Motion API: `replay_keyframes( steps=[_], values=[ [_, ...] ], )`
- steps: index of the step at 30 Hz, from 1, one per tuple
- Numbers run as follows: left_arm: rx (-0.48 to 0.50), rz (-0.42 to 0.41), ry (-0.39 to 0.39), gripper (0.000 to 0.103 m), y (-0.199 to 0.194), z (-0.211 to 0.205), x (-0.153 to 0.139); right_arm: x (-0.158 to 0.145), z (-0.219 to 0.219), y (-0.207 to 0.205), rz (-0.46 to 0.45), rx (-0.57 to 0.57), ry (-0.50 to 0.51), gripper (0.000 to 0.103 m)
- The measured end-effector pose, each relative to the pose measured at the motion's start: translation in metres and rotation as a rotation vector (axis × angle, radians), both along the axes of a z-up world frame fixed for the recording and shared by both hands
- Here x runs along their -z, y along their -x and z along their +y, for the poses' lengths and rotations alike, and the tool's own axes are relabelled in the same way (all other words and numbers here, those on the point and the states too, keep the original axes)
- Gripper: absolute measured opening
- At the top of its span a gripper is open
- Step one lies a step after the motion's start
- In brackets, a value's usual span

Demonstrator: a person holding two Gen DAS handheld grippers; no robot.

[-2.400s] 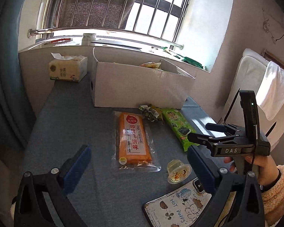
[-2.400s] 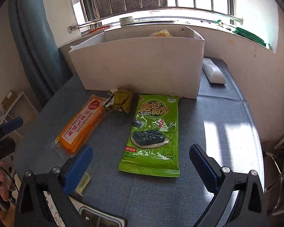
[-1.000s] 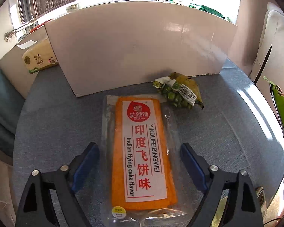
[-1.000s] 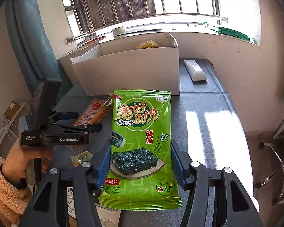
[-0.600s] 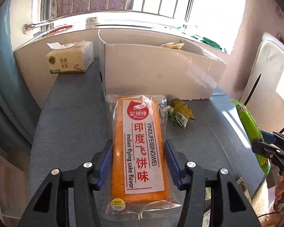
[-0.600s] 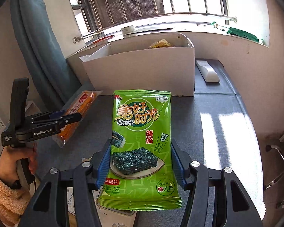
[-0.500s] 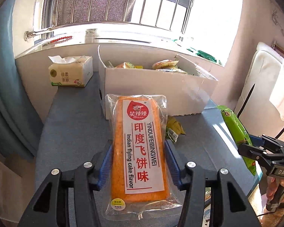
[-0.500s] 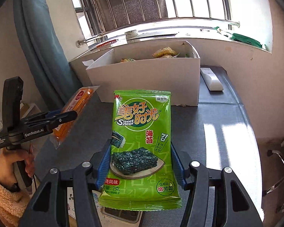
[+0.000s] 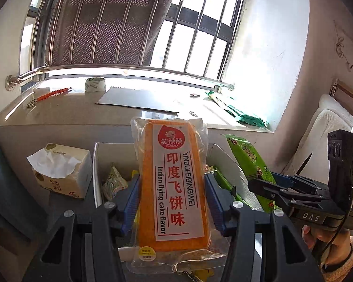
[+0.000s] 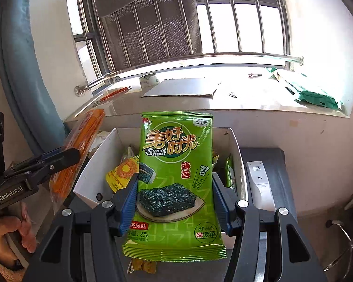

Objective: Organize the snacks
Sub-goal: 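Carry both packets over the white box and release them inside, then grasp the small yellow-green wrapped snack with the right gripper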

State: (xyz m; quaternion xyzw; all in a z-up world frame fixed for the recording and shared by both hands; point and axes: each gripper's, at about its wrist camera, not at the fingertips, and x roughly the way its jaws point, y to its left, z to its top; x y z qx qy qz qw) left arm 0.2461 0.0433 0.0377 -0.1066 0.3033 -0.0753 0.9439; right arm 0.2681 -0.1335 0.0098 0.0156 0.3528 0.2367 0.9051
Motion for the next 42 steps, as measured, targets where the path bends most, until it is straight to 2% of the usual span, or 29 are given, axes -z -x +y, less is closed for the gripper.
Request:
replay_keyframes(
  steps=[3, 4, 5, 6, 7, 9, 17, 20, 24, 28, 33, 36, 42],
  values=[
    [0.032, 0.032, -0.006, 0.061, -0.03, -0.005, 0.006, 0.003, 0.0, -0.025, 0.023, 0.015, 0.008, 0.062],
    [0.039, 0.043, -0.012, 0.07, -0.039, -0.007, 0.008, 0.005, -0.001, -0.031, 0.03, 0.024, 0.007, 0.067],
    [0.037, 0.062, -0.026, 0.088, -0.048, -0.009, 0.011, 0.006, -0.004, -0.036, 0.033, 0.035, -0.006, 0.072],
    [0.022, 0.081, -0.048, 0.097, -0.056, -0.01, 0.014, 0.008, -0.006, -0.039, 0.035, 0.042, -0.01, 0.078],
    [0.017, 0.094, -0.059, 0.103, -0.059, -0.011, 0.02, 0.01, -0.007, -0.044, 0.049, 0.045, -0.001, 0.09],
    [0.021, 0.099, -0.057, 0.103, -0.057, -0.013, 0.027, 0.015, -0.01, -0.049, 0.075, 0.054, 0.007, 0.103],
    [0.015, 0.093, -0.062, 0.103, -0.037, -0.008, 0.023, 0.016, -0.023, -0.037, 0.042, 0.069, -0.002, 0.103],
    [0.02, 0.052, -0.05, 0.103, -0.018, -0.005, 0.013, 0.006, -0.024, -0.024, 0.02, 0.051, -0.034, 0.103],
    [0.02, 0.01, -0.039, 0.103, 0.016, -0.003, 0.005, -0.005, -0.022, 0.006, -0.018, 0.006, -0.046, 0.103],
    [0.031, -0.011, -0.052, 0.103, 0.059, -0.006, 0.01, -0.004, -0.022, 0.053, -0.052, -0.066, -0.071, 0.103],
    [0.043, -0.017, -0.019, 0.103, 0.112, -0.012, 0.03, 0.02, -0.025, 0.116, -0.058, -0.114, -0.057, 0.103],
    [0.04, -0.015, -0.026, 0.103, 0.143, -0.021, 0.047, 0.043, -0.03, 0.15, -0.035, -0.124, -0.055, 0.103],
    [0.042, 0.035, 0.007, 0.103, 0.193, -0.038, 0.087, 0.093, -0.045, 0.19, 0.083, -0.089, -0.079, 0.103]
  ],
)
